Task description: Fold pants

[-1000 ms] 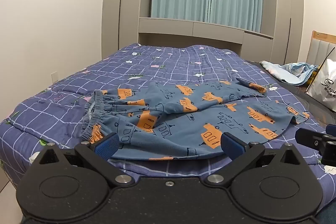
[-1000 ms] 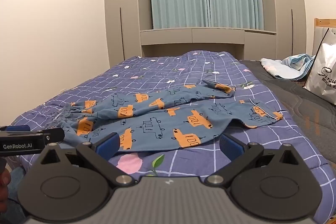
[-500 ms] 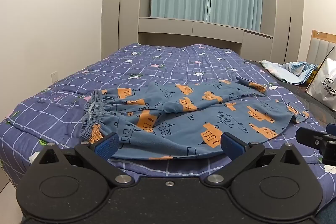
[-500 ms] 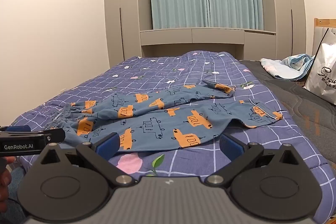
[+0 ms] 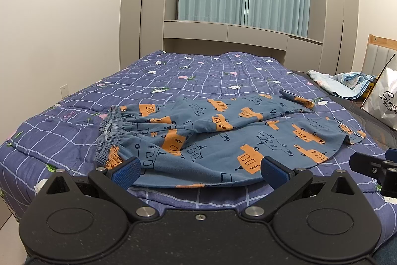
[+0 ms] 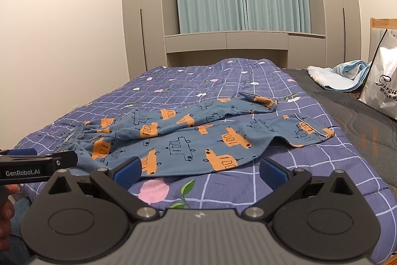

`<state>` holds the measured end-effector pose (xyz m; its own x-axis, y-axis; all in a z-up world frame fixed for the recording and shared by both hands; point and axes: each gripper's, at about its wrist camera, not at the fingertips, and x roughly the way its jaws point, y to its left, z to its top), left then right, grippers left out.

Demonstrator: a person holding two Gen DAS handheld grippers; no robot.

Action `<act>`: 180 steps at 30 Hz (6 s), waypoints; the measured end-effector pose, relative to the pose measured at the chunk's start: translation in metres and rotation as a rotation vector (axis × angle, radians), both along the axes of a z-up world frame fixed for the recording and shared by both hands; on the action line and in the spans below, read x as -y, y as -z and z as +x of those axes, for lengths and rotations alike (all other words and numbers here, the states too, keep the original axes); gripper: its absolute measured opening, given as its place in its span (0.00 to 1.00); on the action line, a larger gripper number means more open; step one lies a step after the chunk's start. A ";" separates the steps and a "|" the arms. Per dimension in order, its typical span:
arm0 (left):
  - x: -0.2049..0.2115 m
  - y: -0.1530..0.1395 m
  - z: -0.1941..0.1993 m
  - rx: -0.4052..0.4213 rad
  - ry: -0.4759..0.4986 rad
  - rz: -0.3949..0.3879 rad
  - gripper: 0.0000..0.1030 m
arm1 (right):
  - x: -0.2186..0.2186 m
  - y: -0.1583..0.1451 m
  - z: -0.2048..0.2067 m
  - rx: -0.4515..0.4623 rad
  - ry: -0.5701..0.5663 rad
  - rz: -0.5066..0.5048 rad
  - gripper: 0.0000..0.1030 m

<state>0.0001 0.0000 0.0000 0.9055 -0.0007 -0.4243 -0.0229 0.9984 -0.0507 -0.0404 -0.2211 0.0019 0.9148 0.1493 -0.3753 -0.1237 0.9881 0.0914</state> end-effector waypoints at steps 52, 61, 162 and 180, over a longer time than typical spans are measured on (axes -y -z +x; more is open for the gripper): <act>0.000 0.003 -0.001 -0.007 0.001 0.002 1.00 | 0.000 0.000 0.000 -0.003 -0.001 0.000 1.00; 0.000 0.011 0.007 -0.041 0.001 0.010 1.00 | -0.003 0.007 0.005 -0.024 -0.006 0.000 1.00; -0.203 0.004 0.309 -0.220 0.137 0.087 0.01 | -0.141 0.013 0.451 -0.207 -0.651 -0.398 0.02; -0.162 -0.047 0.169 -0.086 0.306 0.117 0.01 | -0.068 -0.057 0.271 -0.031 -0.574 -0.324 0.02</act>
<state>0.1688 0.1621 0.0472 0.8318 -0.2138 -0.5123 0.2797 0.9586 0.0540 0.2310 -0.1530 0.0586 0.7115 0.4852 -0.5083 -0.6412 0.7442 -0.1871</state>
